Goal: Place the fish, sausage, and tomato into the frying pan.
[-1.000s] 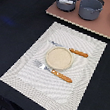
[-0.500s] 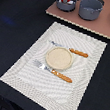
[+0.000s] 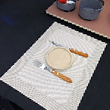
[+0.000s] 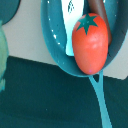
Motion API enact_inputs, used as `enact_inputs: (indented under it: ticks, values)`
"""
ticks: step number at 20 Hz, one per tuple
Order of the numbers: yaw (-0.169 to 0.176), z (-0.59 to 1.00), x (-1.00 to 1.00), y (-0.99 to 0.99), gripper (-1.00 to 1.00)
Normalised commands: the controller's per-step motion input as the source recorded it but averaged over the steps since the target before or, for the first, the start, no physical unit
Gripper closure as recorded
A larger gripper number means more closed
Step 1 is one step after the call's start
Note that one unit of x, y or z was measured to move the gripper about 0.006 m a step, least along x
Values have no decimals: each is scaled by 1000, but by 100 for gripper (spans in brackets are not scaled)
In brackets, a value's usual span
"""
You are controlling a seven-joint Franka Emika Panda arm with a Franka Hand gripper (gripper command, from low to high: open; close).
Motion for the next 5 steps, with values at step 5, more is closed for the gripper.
enact_inputs:
  ticks: [5]
  values:
    - [0,0,0,0,-100]
